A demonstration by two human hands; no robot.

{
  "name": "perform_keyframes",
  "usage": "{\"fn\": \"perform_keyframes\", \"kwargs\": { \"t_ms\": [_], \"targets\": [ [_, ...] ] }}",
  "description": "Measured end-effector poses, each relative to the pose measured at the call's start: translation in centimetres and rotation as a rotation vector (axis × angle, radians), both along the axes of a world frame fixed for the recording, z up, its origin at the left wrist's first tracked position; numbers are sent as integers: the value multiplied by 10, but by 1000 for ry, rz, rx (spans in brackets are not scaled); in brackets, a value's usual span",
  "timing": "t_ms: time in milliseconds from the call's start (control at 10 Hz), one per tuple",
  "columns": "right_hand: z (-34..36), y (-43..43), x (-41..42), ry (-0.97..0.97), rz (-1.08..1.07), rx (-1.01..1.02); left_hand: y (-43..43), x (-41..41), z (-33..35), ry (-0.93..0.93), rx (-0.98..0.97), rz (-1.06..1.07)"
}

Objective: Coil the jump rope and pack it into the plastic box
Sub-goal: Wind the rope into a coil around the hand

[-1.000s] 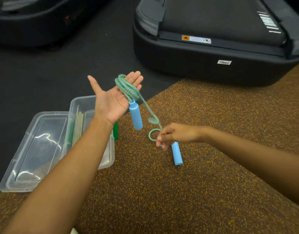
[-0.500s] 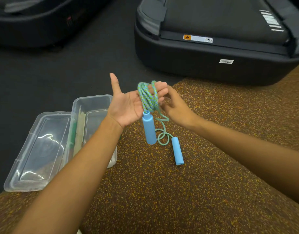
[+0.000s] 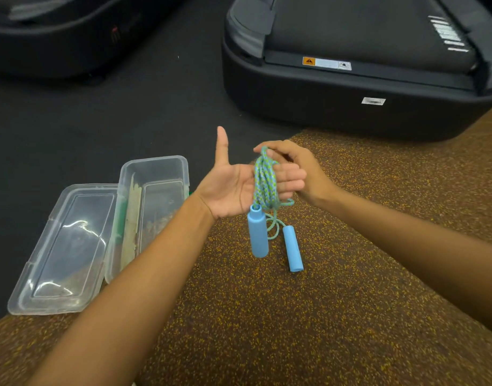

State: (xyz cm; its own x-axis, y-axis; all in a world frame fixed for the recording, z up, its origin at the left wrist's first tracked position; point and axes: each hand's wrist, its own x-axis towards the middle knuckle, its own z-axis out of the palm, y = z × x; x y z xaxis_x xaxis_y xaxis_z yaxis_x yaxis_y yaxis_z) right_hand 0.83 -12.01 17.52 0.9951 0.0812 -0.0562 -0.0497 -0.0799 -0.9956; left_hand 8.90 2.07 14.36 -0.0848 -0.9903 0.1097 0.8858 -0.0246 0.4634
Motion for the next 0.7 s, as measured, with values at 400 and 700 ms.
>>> {"fn": "perform_keyframes", "kwargs": {
  "t_ms": [400, 700],
  "targets": [
    [-29, 1, -9, 161, -122, -215, 17, 20, 1, 207, -202, 176],
    [-48, 9, -17, 349, 78, -301, 20, 27, 9, 141, -22, 663]
  ]
}}
